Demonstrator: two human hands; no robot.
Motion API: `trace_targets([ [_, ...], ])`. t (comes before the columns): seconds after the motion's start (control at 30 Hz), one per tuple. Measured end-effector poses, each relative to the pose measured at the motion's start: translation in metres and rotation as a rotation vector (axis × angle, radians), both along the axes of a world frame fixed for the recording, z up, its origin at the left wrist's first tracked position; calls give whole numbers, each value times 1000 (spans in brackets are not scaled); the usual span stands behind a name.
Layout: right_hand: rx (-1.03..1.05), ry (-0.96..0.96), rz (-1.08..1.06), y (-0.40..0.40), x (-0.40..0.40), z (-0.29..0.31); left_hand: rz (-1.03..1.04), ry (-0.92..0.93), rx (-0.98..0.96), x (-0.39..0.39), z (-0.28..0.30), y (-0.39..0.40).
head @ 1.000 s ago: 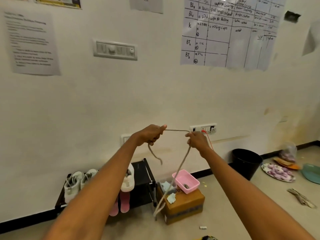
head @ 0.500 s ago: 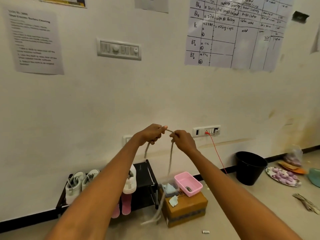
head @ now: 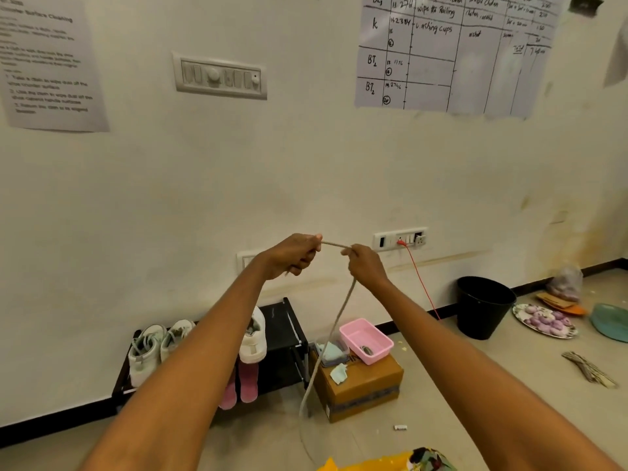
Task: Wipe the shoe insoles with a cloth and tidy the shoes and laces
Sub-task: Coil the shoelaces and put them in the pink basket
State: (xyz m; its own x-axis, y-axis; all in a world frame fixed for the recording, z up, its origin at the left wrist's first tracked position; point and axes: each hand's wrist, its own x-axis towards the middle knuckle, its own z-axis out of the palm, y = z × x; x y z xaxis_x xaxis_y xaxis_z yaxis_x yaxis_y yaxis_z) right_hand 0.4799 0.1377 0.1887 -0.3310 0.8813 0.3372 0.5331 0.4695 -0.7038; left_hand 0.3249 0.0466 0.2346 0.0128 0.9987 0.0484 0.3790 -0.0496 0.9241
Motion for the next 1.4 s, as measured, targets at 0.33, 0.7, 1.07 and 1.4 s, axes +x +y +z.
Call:
trace_targets([
  [0.33,-80,-407,471,-44,-12,4,103,-549,194,11,-11,14],
  [0.7,129,-143,259,-24,-1,84,-33,-347,207,12,-20,-2],
  [1.07,-23,-285,419,-43,0,10,132,-636,289,10,-19,15],
  [1.4,62,-19,447,-28,16,77,-32,-425,198,22,-24,-1],
])
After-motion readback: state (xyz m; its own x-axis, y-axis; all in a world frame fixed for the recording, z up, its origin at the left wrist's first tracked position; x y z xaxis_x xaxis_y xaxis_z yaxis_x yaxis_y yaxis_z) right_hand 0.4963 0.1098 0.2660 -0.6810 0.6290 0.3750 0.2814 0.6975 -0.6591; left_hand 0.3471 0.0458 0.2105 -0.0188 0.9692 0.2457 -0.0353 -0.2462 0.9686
